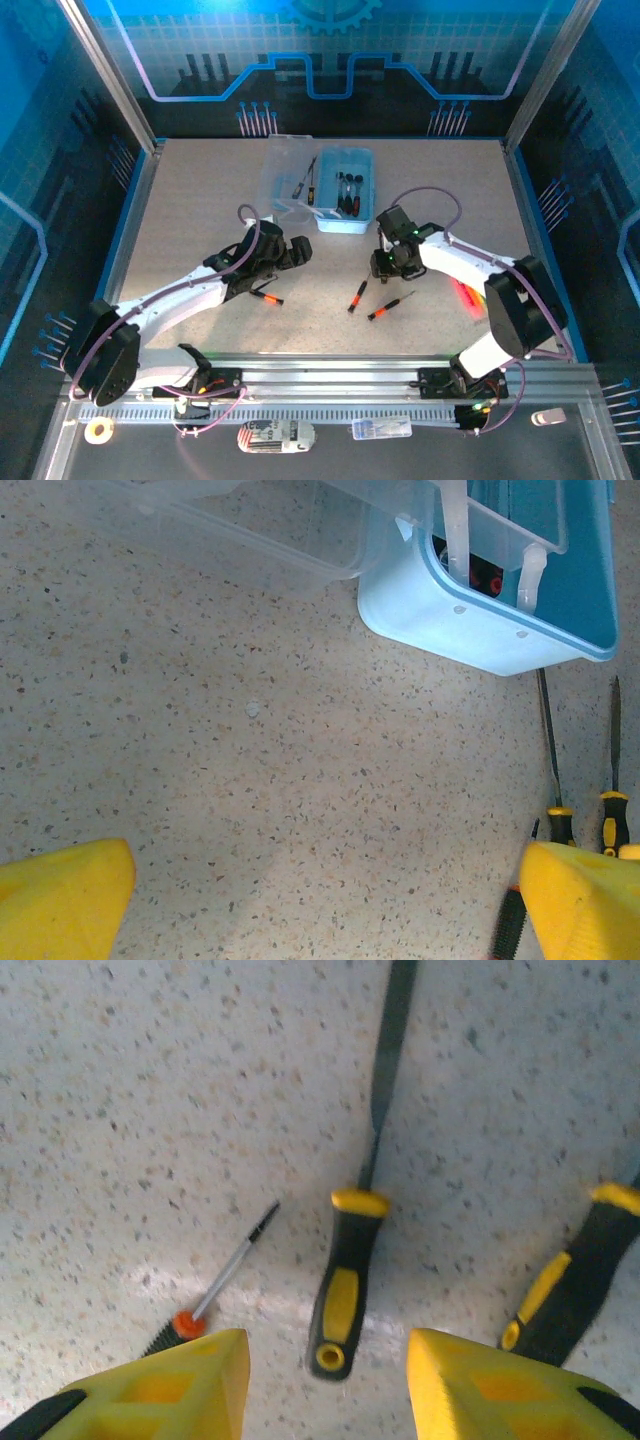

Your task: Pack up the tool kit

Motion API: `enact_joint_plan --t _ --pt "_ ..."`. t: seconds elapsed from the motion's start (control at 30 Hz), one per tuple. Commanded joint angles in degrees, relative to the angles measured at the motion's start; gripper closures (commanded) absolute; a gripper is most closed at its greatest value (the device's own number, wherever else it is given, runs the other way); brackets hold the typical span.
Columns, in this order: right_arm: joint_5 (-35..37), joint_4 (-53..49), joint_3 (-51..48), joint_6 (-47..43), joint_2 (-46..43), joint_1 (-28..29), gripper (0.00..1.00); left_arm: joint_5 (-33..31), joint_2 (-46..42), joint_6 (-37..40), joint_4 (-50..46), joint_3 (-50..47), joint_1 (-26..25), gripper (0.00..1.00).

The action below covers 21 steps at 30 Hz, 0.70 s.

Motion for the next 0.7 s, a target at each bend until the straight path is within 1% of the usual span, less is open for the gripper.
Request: enact_joint_plan --t 0.0,0.17,0.37,0.53,0.67 --pt "-0.4 -0.1 2.9 -0.7 3.9 0.5 0.54 1.0 -0.6 -0.9 0.7 -1.1 0.3 0.01" --pt "1.8 -1.1 4.6 0.6 7.9 0.6 0.58 0.8 -0.6 -1.0 0.1 -0.8 0.2 0.01" --pt "3.8 -1.9 4.5 0.8 8.8 0.9 0.63 -0.2 -3.0 -1.0 0.3 -2.7 0.3 0.00" --pt "5.2 -1.7 3.8 0.3 9.7 0.9 0.73 -0.9 -4.6 -0.5 -0.9 -3.2 0.3 0.01" --pt "4.4 0.6 3.5 -0.1 9.7 0.9 0.74 -1.7 -6.5 -0.5 -3.1 -3.4 0.3 0.01"
